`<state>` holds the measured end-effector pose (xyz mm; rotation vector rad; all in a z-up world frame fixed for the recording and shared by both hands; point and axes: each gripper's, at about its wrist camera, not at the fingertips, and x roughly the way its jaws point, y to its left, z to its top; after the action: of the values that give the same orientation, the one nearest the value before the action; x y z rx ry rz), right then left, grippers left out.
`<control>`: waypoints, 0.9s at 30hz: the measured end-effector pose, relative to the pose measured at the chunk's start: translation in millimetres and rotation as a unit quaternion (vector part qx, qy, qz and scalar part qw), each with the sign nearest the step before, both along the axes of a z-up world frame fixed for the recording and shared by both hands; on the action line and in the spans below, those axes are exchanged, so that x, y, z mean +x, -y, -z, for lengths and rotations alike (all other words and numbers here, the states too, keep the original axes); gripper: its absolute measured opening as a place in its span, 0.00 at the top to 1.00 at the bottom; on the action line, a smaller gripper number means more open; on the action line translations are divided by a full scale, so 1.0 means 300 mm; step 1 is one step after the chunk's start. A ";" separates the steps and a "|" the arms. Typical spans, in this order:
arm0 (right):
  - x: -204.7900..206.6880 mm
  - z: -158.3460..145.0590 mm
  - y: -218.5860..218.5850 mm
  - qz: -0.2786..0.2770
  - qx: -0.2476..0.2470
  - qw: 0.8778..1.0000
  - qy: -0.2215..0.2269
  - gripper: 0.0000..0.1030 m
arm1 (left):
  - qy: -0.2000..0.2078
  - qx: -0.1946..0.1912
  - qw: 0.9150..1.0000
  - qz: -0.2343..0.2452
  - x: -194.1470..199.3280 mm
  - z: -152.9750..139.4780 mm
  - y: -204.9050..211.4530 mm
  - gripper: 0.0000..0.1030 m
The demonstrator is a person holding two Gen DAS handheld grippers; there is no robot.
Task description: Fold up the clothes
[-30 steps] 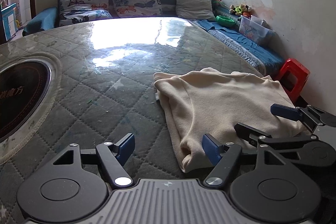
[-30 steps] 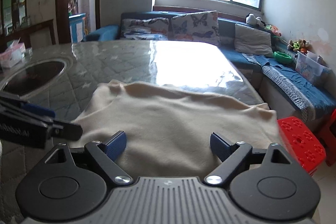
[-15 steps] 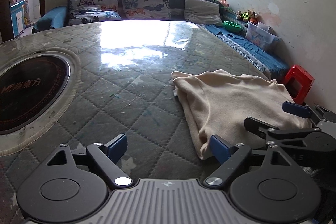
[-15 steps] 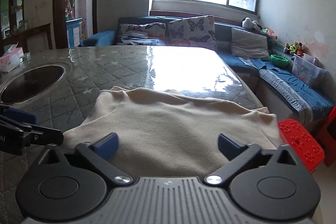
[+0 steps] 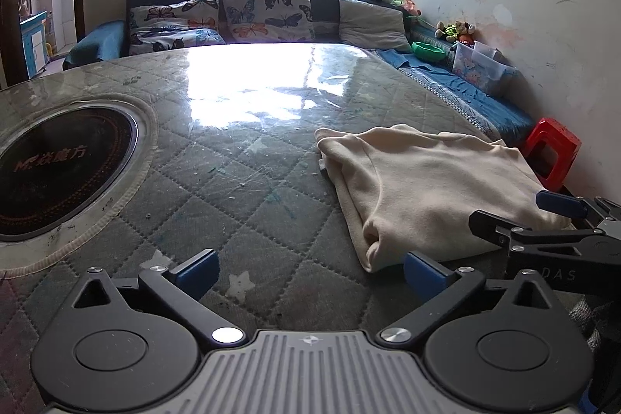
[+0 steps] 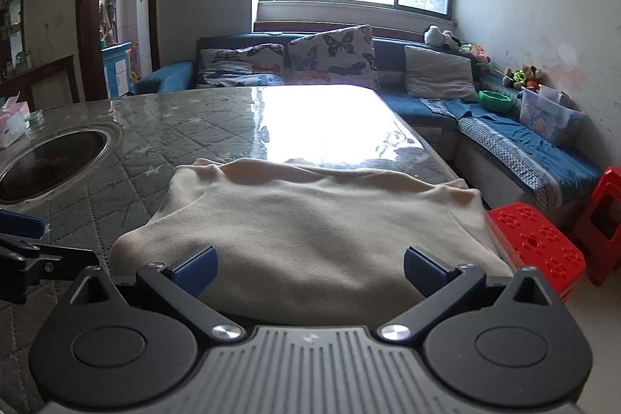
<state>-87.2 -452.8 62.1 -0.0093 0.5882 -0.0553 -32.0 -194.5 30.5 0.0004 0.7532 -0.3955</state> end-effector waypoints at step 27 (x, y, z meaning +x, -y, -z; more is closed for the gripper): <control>-0.164 0.013 -0.020 0.030 0.011 0.999 0.001 0.00 | 0.002 -0.006 1.000 -0.007 -0.117 0.005 -0.005 0.00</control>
<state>-136.3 -446.9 58.3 0.0292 0.5874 -0.1071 -67.2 -193.1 29.0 -0.0157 0.7466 -0.3869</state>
